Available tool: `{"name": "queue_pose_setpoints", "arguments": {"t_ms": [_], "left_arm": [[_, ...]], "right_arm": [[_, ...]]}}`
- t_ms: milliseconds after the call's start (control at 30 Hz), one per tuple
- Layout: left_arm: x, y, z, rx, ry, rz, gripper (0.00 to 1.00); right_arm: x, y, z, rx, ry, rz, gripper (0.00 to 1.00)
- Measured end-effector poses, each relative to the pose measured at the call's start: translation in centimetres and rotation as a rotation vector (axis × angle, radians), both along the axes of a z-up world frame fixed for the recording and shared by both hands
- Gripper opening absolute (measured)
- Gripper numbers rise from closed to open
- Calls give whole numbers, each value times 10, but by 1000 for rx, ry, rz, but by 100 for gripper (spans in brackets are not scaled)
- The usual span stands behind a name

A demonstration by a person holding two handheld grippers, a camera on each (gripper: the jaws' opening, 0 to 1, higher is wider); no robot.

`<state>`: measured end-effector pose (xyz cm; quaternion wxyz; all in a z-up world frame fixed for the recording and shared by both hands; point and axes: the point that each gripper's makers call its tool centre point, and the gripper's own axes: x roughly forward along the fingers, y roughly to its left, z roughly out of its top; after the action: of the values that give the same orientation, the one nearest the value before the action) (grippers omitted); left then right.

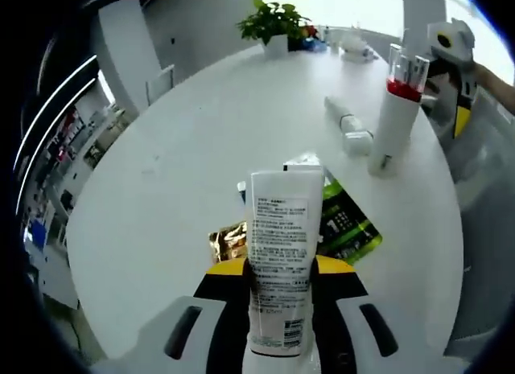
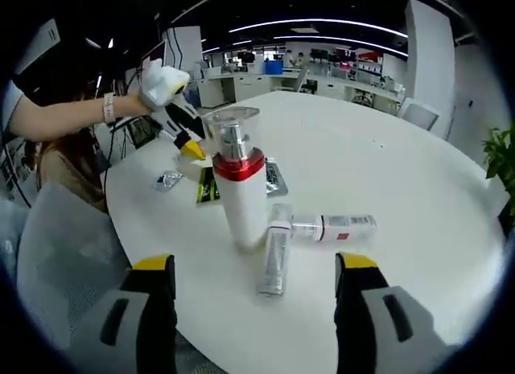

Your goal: Arrange the skincare products in the storage area until every visible bottle or jar stands upright without overlapping.

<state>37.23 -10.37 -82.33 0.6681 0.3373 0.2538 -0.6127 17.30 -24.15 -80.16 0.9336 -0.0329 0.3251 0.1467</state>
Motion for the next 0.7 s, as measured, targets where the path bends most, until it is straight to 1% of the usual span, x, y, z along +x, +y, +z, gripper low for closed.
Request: {"name": "queue_pose_setpoints", "arguments": {"t_ms": [67,167,267,367,400,467,600,633,700], "left_arm": [[-3,0,6,-17,-4,2,24],[-9,1,17,-52,-13,15,24],[-15,2,28,-85,-28,27,24],[-23,3,38,-119,-49,30,24],[-26,4,41,-127,-49,32,24],[-33,5,48,-149,-51,38,24],[-49,8,60,-183,-60,42,24],[-54,8,63,-195,-60,44,24],[-62,9,67,-214,-52,47,24]], "right_arm": [[-1,5,3,17,-12,15,80],[-3,8,5,39,-9,18,76],[-6,10,8,34,-12,23,73],[-9,12,12,41,-15,25,67],[-9,12,13,44,-16,26,67],[-10,13,17,41,-31,27,66],[-12,16,30,40,-57,31,61],[-12,17,35,38,-72,35,61],[-12,19,41,35,-81,39,60]]}}
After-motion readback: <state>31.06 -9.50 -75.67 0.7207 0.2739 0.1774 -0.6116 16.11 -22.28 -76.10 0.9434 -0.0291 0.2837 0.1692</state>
